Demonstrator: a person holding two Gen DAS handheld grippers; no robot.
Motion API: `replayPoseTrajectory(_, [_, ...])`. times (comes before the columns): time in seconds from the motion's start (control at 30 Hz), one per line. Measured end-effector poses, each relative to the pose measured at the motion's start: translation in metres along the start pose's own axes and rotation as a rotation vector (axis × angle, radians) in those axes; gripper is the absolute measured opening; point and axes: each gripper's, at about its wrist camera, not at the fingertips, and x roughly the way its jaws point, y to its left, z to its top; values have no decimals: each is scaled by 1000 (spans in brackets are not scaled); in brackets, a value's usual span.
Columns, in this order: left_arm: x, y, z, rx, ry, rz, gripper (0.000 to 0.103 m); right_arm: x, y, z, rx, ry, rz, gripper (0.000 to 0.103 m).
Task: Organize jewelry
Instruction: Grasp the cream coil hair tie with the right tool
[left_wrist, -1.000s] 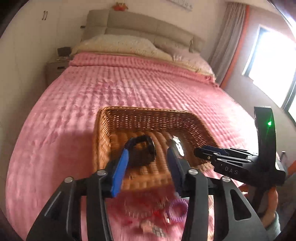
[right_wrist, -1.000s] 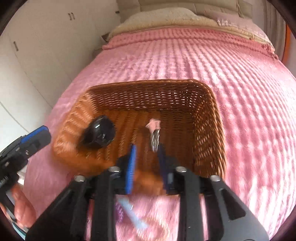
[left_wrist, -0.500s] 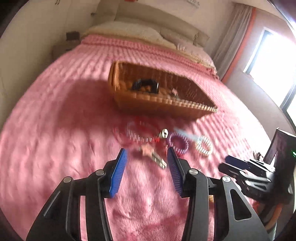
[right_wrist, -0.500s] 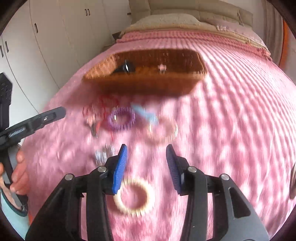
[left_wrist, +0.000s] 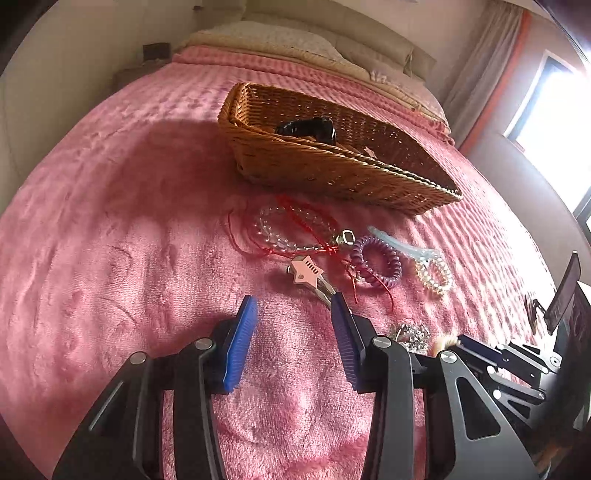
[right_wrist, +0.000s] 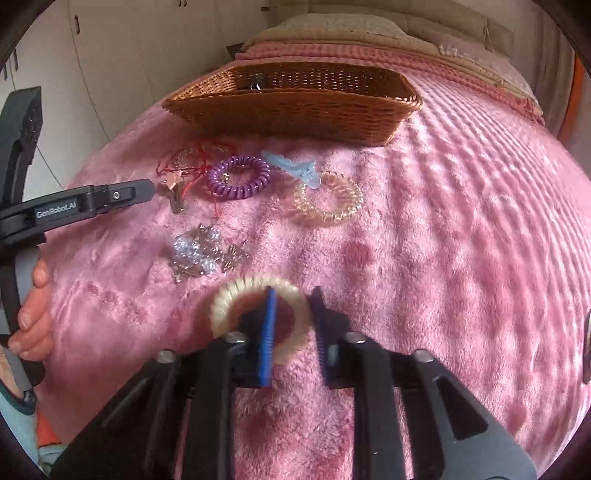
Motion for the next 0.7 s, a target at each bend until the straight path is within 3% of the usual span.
replayPoseTrajectory(0.27, [5, 10, 2, -42, 29, -55, 39, 12, -25, 26, 110, -7, 15, 11])
replayPoseTrajectory(0.47, [27, -9, 16, -20, 51, 20, 42, 16, -26, 23, 113, -21, 14, 11])
replayPoseTrajectory(0.57, [39, -24, 18, 52, 65, 95, 46, 17, -25, 22, 105, -21, 5, 11])
replayPoseTrajectory(0.6, [40, -25, 17, 67, 72, 115, 40, 17, -23, 22, 99, -22, -1, 11])
replayPoseTrajectory(0.7, [35, -23, 13, 124, 73, 133, 8, 15, -21, 19, 90, -27, 1, 11])
